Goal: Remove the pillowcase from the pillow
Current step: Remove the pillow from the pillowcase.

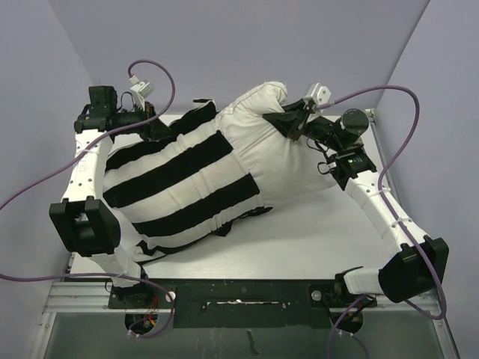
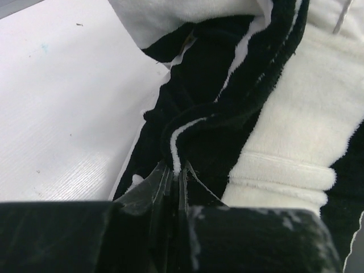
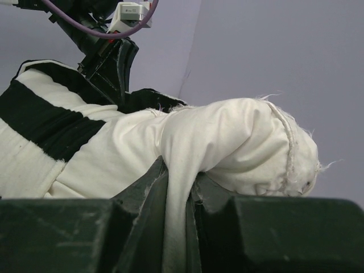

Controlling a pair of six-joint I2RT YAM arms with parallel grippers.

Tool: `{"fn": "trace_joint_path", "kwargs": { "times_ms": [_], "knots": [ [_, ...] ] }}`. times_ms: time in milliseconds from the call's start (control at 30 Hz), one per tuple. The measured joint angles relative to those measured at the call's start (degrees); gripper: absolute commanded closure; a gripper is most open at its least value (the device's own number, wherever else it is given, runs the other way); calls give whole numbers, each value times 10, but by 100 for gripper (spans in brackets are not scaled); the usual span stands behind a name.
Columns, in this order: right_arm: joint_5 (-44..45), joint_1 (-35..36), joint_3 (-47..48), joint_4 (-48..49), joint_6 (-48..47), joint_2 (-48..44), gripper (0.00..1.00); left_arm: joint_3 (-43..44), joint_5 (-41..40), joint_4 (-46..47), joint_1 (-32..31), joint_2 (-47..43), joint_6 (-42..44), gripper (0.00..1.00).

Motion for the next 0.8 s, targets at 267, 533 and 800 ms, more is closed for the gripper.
{"fn": "trace_joint_path", "kwargs": {
  "times_ms": [267,533,800],
  "knots": [
    [71,-5,0,-76,-24,-14,100,-22,-25,8,4,-2,31,100],
    [186,-19,-52,-144,-41,-70,100,-23,-68,-22,22,-16,130,100],
    [246,-19,-72,-179,-51,-97,100,-23,-69,-46,59,-40,180,100]
  ]
}}
